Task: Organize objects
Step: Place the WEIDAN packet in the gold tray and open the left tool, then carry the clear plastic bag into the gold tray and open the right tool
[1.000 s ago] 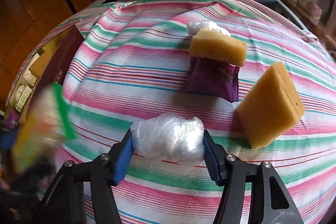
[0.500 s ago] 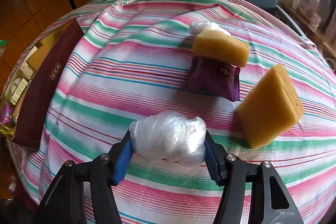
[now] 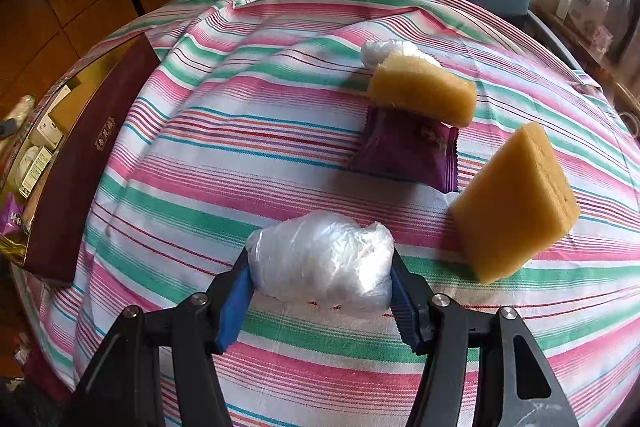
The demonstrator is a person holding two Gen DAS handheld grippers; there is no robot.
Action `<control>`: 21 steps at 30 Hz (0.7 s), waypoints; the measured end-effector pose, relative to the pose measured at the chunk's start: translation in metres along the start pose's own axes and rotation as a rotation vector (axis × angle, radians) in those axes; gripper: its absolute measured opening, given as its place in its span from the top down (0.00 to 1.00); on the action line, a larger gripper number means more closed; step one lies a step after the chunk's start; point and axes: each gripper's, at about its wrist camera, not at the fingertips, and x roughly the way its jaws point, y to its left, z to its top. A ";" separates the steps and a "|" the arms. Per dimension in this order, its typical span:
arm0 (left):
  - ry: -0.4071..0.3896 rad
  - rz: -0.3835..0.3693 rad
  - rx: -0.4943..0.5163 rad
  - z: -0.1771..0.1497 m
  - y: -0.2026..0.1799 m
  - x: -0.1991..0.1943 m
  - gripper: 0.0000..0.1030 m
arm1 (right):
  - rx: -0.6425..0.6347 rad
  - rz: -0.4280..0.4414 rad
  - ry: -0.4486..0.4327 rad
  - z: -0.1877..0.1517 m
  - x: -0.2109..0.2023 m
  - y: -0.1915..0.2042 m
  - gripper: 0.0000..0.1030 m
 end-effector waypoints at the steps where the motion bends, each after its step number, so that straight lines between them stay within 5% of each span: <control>1: 0.025 0.008 -0.026 0.001 0.000 0.009 0.58 | 0.001 0.000 0.000 0.000 0.000 0.000 0.40; 5: 0.081 0.011 -0.117 0.001 0.007 0.034 0.56 | 0.002 0.001 -0.001 -0.001 0.000 -0.001 0.40; 21: -0.083 0.140 0.099 -0.028 -0.008 -0.033 0.56 | 0.010 -0.022 -0.001 -0.002 0.001 0.000 0.40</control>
